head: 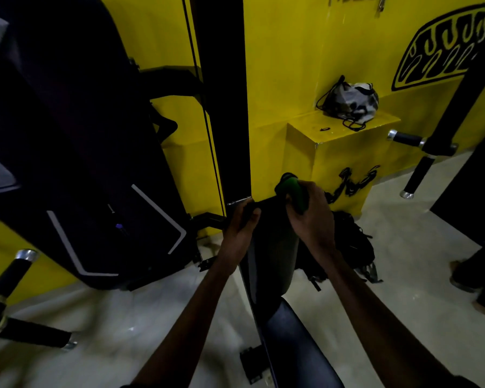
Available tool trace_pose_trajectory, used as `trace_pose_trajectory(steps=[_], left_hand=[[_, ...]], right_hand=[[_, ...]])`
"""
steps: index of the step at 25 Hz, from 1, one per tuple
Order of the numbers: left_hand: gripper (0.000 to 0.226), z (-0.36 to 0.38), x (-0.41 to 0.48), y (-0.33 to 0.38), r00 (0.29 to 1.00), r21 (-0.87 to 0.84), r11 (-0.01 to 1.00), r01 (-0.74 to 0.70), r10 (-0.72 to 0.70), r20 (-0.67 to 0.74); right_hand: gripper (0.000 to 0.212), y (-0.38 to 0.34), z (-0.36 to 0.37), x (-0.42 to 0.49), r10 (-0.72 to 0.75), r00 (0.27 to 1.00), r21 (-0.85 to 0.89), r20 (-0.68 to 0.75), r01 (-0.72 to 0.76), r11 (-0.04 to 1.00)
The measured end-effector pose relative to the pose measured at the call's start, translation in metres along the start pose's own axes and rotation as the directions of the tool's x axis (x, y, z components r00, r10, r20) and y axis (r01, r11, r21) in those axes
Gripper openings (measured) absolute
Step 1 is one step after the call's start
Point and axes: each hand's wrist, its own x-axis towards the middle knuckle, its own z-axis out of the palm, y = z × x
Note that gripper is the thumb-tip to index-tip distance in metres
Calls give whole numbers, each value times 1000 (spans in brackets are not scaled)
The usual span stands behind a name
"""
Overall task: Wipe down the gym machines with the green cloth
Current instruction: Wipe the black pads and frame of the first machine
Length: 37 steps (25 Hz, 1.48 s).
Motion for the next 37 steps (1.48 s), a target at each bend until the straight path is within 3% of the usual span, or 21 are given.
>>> trace_pose_trajectory(steps=[3,6,11,15,17,19,21,23,25,28,30,34,37], left_hand=[[59,11,9,-7,994,191,978,-80,92,-54],[54,17,11,-8,968,446,873,-200,247,-51],[67,11,9,4,945,691,670,-273,319,64],[72,23,18,24,948,915,333,-226,290,129],[71,32,15,28,934,938,245,-246,317,162],[71,41,18,27,912,946,158,-284,349,216],[74,38,20,31,917,944,159,-288,329,224],[79,34,26,39,920,928,182,-324,288,264],[80,43,34,44,916,914,195,-355,266,299],[82,53,35,48,939,912,269,-309,238,247],[84,55,35,48,941,918,267,-293,249,228],[85,57,32,44,938,947,192,-258,284,198],[84,57,35,42,926,941,192,-278,314,209]], right_hand=[[22,4,-6,4,206,978,344,38,-206,916],[17,15,2,-21,313,949,524,43,-288,801],[29,45,15,-41,384,911,598,151,-393,699],[42,41,12,-14,304,945,606,120,-313,732],[46,45,17,-23,274,957,613,91,-270,742],[42,67,26,-37,275,950,629,147,-305,715],[36,86,37,-50,309,924,647,224,-378,662],[46,87,40,-47,324,921,652,219,-385,653],[50,82,34,-34,297,936,683,188,-342,645],[50,74,31,-23,216,957,709,193,-288,644],[51,91,39,-36,211,954,697,210,-298,652],[60,128,63,-73,385,859,588,338,-512,626],[57,125,60,-64,430,834,605,345,-548,578]])
